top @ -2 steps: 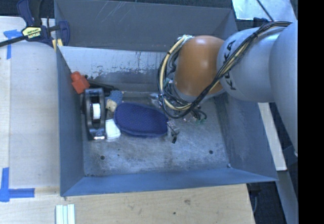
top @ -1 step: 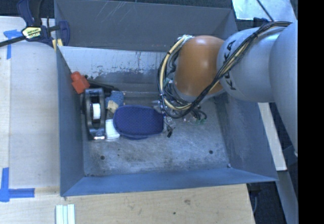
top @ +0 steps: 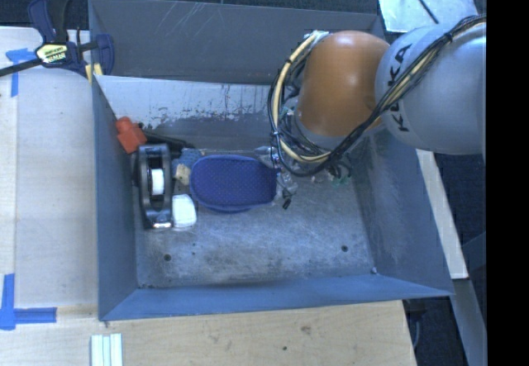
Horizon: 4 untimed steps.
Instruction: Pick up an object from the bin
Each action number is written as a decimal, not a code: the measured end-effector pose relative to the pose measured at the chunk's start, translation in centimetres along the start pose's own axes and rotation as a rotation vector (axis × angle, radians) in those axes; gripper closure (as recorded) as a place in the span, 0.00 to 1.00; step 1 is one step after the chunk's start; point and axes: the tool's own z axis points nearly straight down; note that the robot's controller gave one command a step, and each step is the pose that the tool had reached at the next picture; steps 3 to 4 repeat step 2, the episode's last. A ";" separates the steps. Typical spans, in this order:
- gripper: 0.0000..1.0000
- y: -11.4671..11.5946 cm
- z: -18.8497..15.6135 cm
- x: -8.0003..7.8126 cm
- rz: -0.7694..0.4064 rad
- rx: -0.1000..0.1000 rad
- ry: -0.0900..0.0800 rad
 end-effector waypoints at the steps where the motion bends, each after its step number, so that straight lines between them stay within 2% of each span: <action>1: 1.00 -0.1 -3.8 -0.2 0.002 0.000 0.002; 2: 1.00 -0.1 -5.8 -0.4 0.003 -0.001 0.004; 4: 1.00 -0.1 -5.8 -0.4 0.003 -0.001 0.004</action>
Offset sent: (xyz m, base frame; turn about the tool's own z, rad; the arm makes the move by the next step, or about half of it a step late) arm 0.0000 0.0001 0.0354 0.0000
